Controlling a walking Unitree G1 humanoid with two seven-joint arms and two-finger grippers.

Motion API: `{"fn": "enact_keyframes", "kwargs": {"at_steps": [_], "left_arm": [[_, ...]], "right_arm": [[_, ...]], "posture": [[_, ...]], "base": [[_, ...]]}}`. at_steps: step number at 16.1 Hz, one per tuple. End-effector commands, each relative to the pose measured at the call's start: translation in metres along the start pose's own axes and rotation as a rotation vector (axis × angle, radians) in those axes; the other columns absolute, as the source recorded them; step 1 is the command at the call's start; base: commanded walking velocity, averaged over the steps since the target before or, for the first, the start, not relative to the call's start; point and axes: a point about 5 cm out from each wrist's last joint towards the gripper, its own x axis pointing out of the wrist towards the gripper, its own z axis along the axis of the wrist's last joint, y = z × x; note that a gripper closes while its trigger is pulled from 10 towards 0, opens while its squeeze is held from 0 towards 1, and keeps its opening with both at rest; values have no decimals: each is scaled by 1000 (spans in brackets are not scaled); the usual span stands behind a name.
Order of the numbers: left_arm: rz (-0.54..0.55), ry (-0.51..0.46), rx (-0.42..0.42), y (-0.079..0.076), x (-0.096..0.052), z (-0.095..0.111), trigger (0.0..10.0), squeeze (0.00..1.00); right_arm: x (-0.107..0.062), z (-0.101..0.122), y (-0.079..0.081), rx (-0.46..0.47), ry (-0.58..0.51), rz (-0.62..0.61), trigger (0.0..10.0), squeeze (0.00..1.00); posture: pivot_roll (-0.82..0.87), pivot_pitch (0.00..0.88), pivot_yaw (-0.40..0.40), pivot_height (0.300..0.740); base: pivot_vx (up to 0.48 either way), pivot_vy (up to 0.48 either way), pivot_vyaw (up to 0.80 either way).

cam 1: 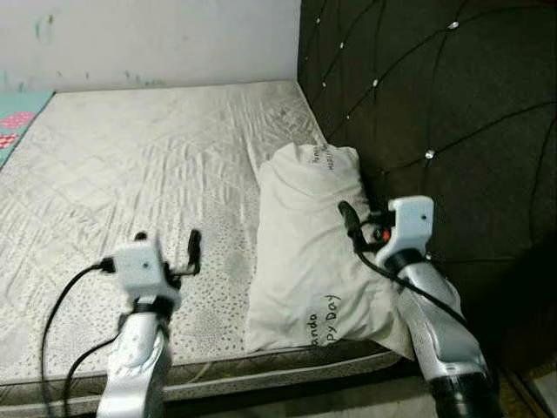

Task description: Clean up the room

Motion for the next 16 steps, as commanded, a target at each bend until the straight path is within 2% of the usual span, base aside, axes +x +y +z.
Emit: {"fn": "enact_keyframes", "kwargs": {"at_steps": [1,3,5,10,14,16], "left_arm": [[-7,17,8,3,-4,-1,10000,0],[46,22,-7,9,-13,-1,10000,0],[37,31,-4,5,-15,-5,10000,0],[58,18,-29,4,-7,0,10000,0],[43,12,-41,0,-6,4,10000,0],[34,20,-50,-3,-7,3,10000,0]], "right_arm": [[-4,2,-3,17,-12,-9,10000,0],[-13,-3,-4,17,24,-25,10000,0],[-16,-5,-5,24,31,-28,10000,0],[-13,-1,4,15,27,22,10000,0],[-18,0,2,15,33,20,10000,0],[-19,0,1,20,33,11,10000,0]], "posture": [[-91,57,8,740],[-104,69,9,740],[-104,74,3,740],[-121,88,-7,740],[-129,106,-8,740],[-133,114,2,740]], "base": [[0,0,0],[0,0,0],[0,0,0],[0,0,0],[0,0,709],[0,0,0]]}}
